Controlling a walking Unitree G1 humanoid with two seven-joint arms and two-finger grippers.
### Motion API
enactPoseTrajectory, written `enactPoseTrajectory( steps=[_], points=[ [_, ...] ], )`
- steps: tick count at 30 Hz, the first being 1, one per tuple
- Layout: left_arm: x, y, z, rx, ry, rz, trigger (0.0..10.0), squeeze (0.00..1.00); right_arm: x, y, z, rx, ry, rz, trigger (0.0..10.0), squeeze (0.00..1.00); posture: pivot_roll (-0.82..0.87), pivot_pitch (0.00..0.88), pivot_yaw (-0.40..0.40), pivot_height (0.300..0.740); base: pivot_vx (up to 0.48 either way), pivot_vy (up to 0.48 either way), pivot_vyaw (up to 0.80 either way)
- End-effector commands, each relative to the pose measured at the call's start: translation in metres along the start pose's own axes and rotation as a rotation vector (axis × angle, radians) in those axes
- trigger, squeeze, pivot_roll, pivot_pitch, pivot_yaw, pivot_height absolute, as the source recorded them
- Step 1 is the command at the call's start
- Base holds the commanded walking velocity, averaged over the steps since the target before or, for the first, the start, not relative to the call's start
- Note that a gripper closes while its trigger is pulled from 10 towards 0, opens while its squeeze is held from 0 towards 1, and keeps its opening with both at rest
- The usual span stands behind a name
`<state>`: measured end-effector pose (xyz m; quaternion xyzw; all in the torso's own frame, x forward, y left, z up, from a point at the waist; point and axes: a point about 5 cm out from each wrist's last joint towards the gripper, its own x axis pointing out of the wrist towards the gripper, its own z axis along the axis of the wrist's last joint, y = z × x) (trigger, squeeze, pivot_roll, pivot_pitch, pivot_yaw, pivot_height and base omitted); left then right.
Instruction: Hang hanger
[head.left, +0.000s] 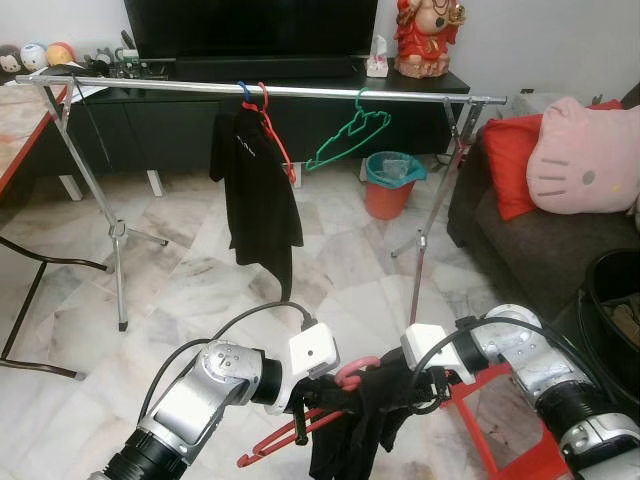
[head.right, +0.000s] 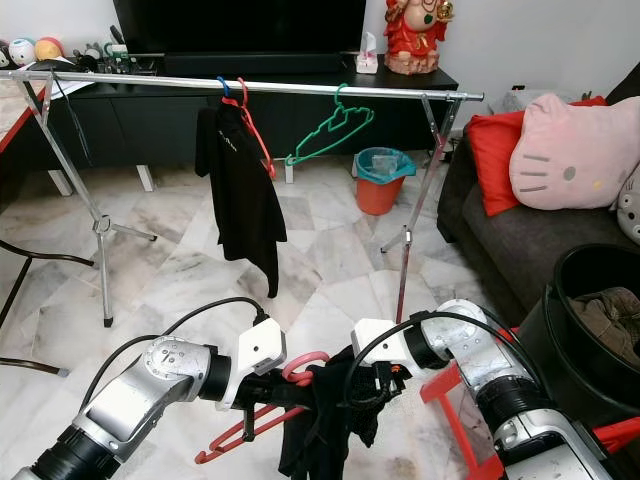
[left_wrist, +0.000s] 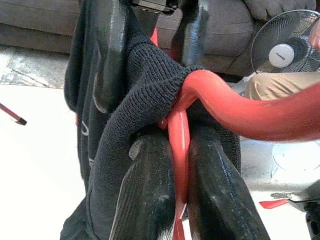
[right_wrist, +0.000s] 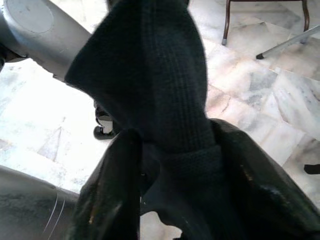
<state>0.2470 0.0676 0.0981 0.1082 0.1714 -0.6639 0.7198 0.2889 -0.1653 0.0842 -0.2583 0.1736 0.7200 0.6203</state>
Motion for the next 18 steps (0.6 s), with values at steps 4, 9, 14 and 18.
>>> enactPoseTrajectory(
  steps=[4,9,14,18],
  points=[
    [0.0005,0.0059,0.0263,0.091,-0.084,0.025,10.0,0.0,0.0218,0.0065,-0.0007,-0.013,0.008,0.077,0.0,0.0,0.01,0.0,-0.089,0.74,0.0,0.0,0.0],
    [0.0011,0.0058,0.0263,0.09,-0.085,0.024,10.0,0.0,0.0235,0.0055,-0.0019,-0.009,0.018,0.064,0.0,0.0,0.01,0.0,-0.091,0.74,0.0,0.0,0.0],
    [0.0009,0.0064,0.0257,0.089,-0.084,0.03,10.0,0.0,0.0264,0.0054,-0.0011,-0.008,0.006,0.059,0.0,0.0,0.01,0.0,-0.091,0.74,0.0,0.0,0.0],
    [0.0013,0.0064,0.0262,0.092,-0.086,0.028,10.0,0.0,0.0284,0.0059,-0.0002,-0.009,-0.002,0.065,0.0,0.0,0.01,0.0,-0.09,0.74,0.0,0.0,0.0]
  ],
)
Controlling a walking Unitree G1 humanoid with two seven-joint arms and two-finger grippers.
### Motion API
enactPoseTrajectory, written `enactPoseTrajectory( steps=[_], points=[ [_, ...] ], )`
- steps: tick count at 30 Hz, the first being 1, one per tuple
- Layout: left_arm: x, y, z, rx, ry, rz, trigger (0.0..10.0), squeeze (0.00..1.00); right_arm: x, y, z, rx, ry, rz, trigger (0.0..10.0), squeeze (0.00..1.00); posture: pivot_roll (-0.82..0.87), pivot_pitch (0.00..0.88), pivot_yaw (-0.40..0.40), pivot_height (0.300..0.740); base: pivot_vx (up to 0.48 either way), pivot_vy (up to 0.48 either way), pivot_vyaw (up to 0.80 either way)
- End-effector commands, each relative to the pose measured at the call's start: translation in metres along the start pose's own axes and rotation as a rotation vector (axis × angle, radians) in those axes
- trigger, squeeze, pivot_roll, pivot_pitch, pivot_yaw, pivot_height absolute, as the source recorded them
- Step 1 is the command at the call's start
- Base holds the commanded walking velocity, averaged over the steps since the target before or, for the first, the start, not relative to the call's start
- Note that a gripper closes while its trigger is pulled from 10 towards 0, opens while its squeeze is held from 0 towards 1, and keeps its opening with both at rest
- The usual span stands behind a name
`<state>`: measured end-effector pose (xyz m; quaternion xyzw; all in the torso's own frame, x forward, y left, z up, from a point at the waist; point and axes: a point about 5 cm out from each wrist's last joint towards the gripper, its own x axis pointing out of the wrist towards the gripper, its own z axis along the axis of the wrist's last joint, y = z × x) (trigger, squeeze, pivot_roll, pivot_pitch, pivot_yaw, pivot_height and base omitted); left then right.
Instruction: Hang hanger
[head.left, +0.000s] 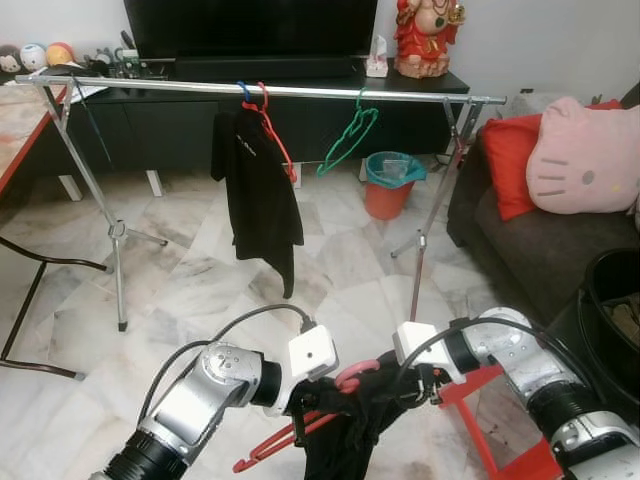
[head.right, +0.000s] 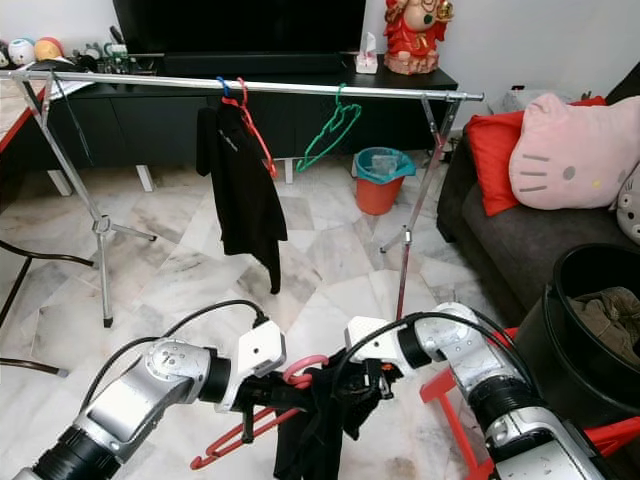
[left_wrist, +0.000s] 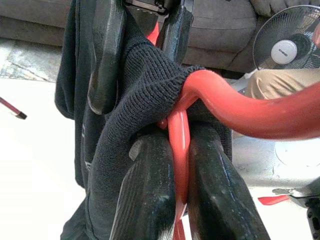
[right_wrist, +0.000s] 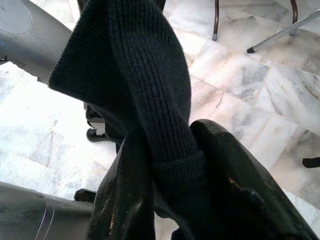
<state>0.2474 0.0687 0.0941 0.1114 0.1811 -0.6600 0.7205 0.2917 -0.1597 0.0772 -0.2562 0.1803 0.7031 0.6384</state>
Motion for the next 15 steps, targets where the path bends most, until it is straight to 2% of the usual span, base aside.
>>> enactPoseTrajectory(
  steps=[1,6,7,15],
  points=[
    [0.0003,0.0055,0.0304,0.103,-0.104,0.023,10.0,0.0,0.0198,0.01,0.0028,-0.037,-0.011,0.108,0.0,0.0,0.01,0.0,-0.089,0.74,0.0,0.0,0.0],
    [0.0003,0.0058,0.0304,0.107,-0.103,0.024,10.0,0.0,0.0196,0.0097,0.0028,-0.037,-0.012,0.105,0.0,0.0,0.01,0.0,-0.087,0.74,0.0,0.0,0.0],
    [0.0003,0.0069,0.0304,0.096,-0.111,0.029,10.0,1.0,0.019,0.0096,0.0022,-0.036,-0.01,0.101,0.0,0.0,0.01,0.0,-0.087,0.74,0.0,0.0,0.0],
    [0.0004,0.0066,0.0287,0.091,-0.1,0.017,10.0,1.0,0.0197,0.0086,0.0035,-0.038,-0.013,0.099,0.0,0.0,0.01,0.0,-0.086,0.74,0.0,0.0,0.0]
  ],
)
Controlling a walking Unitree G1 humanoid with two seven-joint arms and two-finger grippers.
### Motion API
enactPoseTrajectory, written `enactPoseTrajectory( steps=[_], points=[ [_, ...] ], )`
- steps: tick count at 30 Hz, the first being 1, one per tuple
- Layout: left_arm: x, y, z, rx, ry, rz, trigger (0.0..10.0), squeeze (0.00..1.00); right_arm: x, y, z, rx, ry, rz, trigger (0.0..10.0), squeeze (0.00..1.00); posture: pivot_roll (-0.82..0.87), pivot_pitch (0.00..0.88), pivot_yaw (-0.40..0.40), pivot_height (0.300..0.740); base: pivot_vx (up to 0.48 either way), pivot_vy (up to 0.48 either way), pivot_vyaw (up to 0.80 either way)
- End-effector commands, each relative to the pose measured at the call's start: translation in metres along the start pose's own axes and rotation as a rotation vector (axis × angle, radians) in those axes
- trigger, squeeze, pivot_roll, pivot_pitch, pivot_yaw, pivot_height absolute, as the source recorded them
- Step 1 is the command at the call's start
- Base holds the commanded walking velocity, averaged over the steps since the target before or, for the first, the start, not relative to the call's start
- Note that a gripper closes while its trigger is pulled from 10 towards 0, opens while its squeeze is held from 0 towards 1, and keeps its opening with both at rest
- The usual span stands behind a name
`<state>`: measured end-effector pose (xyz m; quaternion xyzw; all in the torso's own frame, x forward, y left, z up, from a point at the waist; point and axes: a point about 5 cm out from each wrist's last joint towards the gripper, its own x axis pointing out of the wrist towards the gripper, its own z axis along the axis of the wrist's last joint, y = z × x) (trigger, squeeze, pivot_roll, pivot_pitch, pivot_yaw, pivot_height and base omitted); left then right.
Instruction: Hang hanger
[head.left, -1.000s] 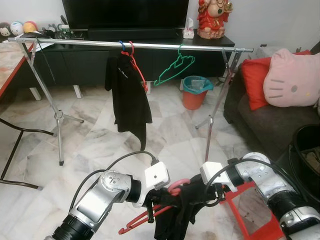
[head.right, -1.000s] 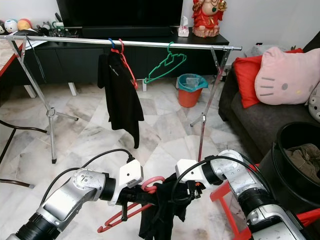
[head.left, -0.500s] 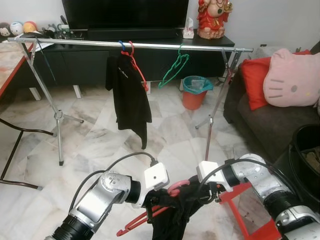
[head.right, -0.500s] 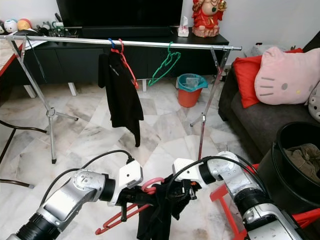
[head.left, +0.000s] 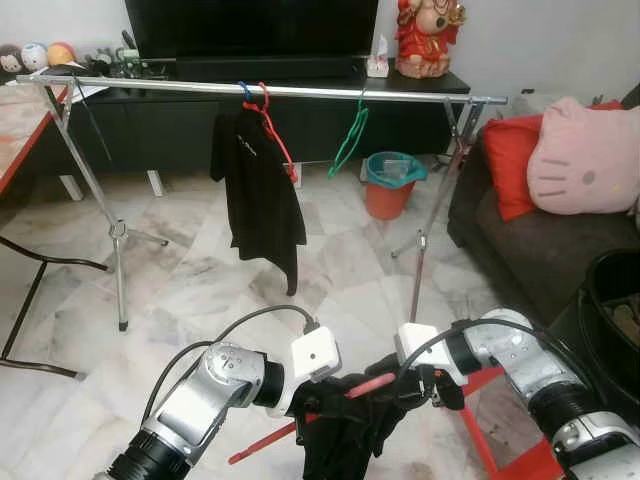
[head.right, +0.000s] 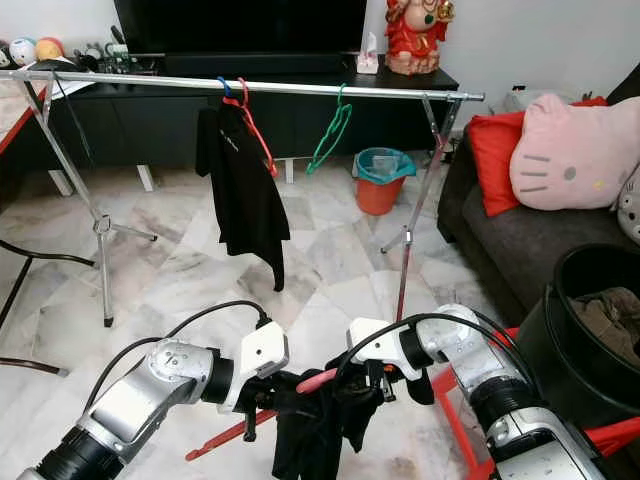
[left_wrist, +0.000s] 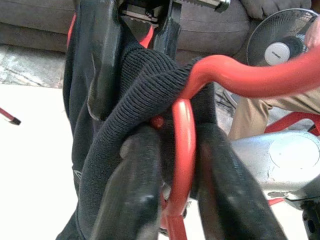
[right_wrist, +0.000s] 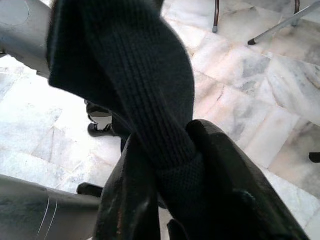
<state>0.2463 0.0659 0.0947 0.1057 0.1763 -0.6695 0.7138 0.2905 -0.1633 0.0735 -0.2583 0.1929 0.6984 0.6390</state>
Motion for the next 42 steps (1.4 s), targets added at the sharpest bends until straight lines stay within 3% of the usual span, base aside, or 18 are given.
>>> enactPoseTrajectory(
  steps=[1,13,27,28,38,40,41,42],
  points=[
    [-0.002,0.008,0.027,0.088,-0.085,0.039,10.0,1.0,0.021,0.007,0.009,-0.058,-0.036,0.1,0.0,0.0,0.01,0.0,-0.086,0.74,0.0,0.0,0.0],
    [-0.008,0.012,0.024,0.091,-0.059,0.054,10.0,1.0,0.02,0.008,0.005,-0.055,-0.009,0.093,0.0,0.0,0.01,0.0,-0.085,0.74,0.0,0.0,0.0],
    [-0.032,0.016,0.021,0.131,0.024,0.043,10.0,1.0,0.016,0.007,-0.011,-0.042,0.084,-0.004,0.0,0.0,0.01,0.0,-0.082,0.74,0.0,0.0,0.0],
    [-0.034,0.016,0.021,0.135,0.027,0.048,10.0,0.0,0.015,0.007,-0.012,-0.036,0.088,-0.014,0.0,0.0,0.01,0.0,-0.084,0.74,0.0,0.0,0.0],
    [-0.06,0.028,0.013,0.125,0.066,0.176,10.0,0.0,-0.006,0.005,-0.031,0.038,0.153,-0.172,0.0,0.0,0.01,0.0,-0.082,0.74,0.0,0.0,0.0],
    [-0.085,0.046,0.008,0.116,0.062,0.395,10.0,0.0,-0.021,0.002,-0.041,0.085,0.189,-0.295,0.0,0.0,0.01,0.0,-0.073,0.74,0.0,0.0,0.0],
    [-0.085,0.046,0.008,0.116,0.062,0.395,10.0,0.0,-0.021,0.002,-0.041,0.085,0.189,-0.295,0.0,0.0,0.01,0.0,-0.073,0.74,0.0,0.0,0.0],
    [-0.11,0.065,0.004,0.107,0.054,0.642,10.0,0.0,-0.031,0.001,-0.047,0.114,0.213,-0.38,0.0,0.0,0.01,0.0,-0.073,0.74,0.0,0.0,0.0]
  ],
)
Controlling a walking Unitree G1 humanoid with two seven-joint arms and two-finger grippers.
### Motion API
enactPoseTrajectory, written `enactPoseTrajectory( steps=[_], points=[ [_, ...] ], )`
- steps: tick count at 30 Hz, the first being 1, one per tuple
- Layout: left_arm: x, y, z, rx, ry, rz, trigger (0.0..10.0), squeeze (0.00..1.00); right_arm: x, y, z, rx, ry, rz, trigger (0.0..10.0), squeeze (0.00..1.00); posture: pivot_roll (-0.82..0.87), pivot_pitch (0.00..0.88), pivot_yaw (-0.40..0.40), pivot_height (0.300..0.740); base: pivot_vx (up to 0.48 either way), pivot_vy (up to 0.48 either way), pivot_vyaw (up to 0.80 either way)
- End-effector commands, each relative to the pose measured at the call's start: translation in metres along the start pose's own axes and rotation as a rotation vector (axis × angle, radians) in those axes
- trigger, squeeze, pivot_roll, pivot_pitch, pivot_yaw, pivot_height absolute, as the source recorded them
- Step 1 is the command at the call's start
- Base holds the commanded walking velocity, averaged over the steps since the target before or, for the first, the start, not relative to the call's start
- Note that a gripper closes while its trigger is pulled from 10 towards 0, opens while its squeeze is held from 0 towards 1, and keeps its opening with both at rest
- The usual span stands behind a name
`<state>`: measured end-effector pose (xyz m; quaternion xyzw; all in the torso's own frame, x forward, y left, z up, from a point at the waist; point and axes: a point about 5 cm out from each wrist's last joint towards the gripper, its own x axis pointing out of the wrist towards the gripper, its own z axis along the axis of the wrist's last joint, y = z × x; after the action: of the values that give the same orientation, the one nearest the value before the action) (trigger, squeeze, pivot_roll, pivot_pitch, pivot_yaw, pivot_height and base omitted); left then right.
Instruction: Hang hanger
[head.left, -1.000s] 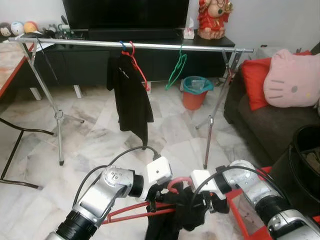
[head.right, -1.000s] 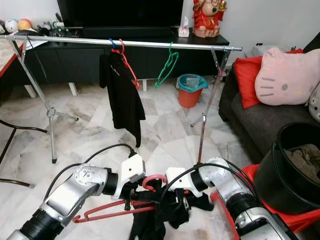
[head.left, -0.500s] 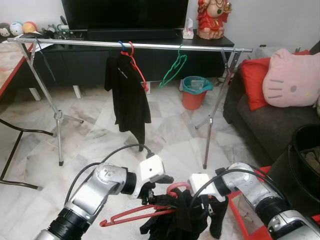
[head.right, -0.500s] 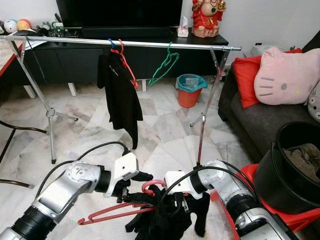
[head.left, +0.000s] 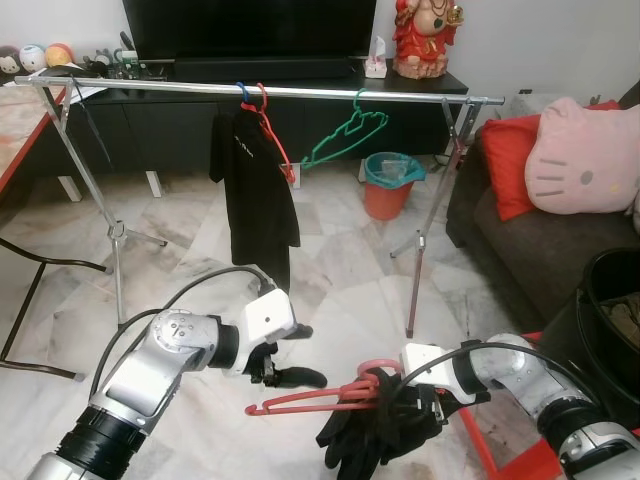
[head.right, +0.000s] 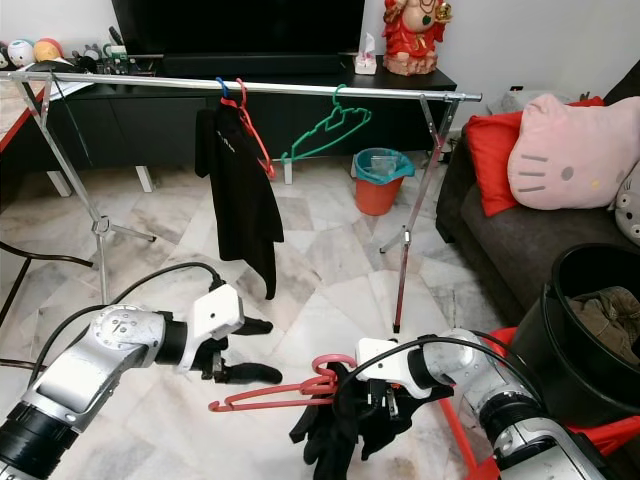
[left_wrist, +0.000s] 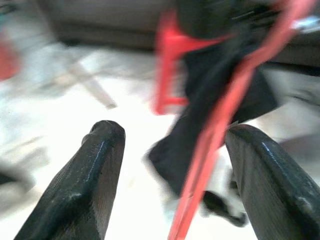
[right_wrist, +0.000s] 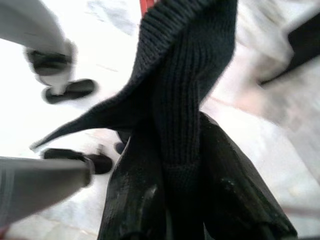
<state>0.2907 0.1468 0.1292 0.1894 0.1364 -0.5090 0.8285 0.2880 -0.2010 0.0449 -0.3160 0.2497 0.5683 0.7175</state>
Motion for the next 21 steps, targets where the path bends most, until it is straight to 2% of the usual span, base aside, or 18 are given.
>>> enactPoseTrajectory(
  steps=[1,3,4,6,7,8,9,10,11,12,14,15,16,21],
  points=[
    [-0.02,0.034,-0.006,0.008,0.015,0.308,10.0,0.0,-0.017,-0.014,-0.006,0.034,0.026,-0.13,0.0,0.0,0.01,0.0,-0.073,0.74,0.0,0.0,0.0],
    [-0.033,0.051,-0.014,-0.025,0.026,0.508,10.0,0.0,-0.02,-0.017,-0.007,0.041,0.025,-0.165,0.0,0.0,0.01,0.0,-0.073,0.74,0.0,0.0,0.0],
    [-0.033,0.051,-0.014,-0.025,0.026,0.508,10.0,0.0,-0.02,-0.017,-0.007,0.041,0.025,-0.165,0.0,0.0,0.01,0.0,-0.073,0.74,0.0,0.0,0.0],
    [-0.047,0.063,-0.024,-0.095,0.023,0.703,10.0,0.0,-0.023,-0.023,-0.004,0.039,0.015,-0.212,0.0,0.0,0.01,0.0,-0.071,0.74,0.0,0.0,0.0],
    [-0.047,0.063,-0.024,-0.095,0.023,0.703,10.0,0.0,-0.023,-0.023,-0.004,0.039,0.015,-0.212,0.0,0.0,0.01,0.0,-0.071,0.74,0.0,0.0,0.0],
    [-0.053,0.063,-0.033,-0.135,0.026,0.793,10.0,0.0,-0.025,-0.028,0.0,0.037,-0.004,-0.247,0.0,0.0,0.01,0.0,-0.073,0.74,0.0,0.0,0.0],
    [-0.053,0.063,-0.033,-0.135,0.026,0.793,10.0,0.0,-0.025,-0.028,0.0,0.037,-0.004,-0.247,0.0,0.0,0.01,0.0,-0.073,0.74,0.0,0.0,0.0],
    [-0.056,0.062,-0.043,-0.179,0.034,0.858,10.0,0.0,-0.027,-0.035,0.006,0.047,-0.032,-0.294,0.0,0.0,0.01,0.0,-0.074,0.74,0.0,0.0,0.0],
    [-0.056,0.062,-0.043,-0.179,0.034,0.858,10.0,0.0,-0.027,-0.035,0.006,0.047,-0.032,-0.294,0.0,0.0,0.01,0.0,-0.074,0.74,0.0,0.0,0.0],
    [-0.056,0.057,-0.052,-0.215,0.044,0.895,10.0,0.0,-0.027,-0.04,0.013,0.044,-0.064,-0.32,0.0,0.0,0.01,0.0,-0.075,0.74,0.0,0.0,0.0],
    [-0.056,0.057,-0.052,-0.215,0.044,0.895,10.0,0.0,-0.027,-0.04,0.013,0.044,-0.064,-0.32,0.0,0.0,0.01,0.0,-0.075,0.74,0.0,0.0,0.0],
    [-0.048,0.045,-0.068,-0.277,0.058,0.909,10.0,0.0,-0.025,-0.05,0.028,0.023,-0.112,-0.373,0.0,0.0,0.01,0.0,-0.078,0.74,0.0,0.0,0.0],
    [-0.045,0.041,-0.073,-0.299,0.061,0.916,10.0,0.0,-0.025,-0.054,0.034,0.015,-0.125,-0.398,0.0,0.0,0.01,0.0,-0.078,0.74,0.0,0.0,0.0],
    [-0.036,0.034,-0.086,-0.354,0.077,0.934,10.0,0.0,-0.025,-0.067,0.053,0.015,-0.173,-0.466,0.0,0.0,0.01,0.0,-0.077,0.74,0.0,0.0,0.0]
  ],
)
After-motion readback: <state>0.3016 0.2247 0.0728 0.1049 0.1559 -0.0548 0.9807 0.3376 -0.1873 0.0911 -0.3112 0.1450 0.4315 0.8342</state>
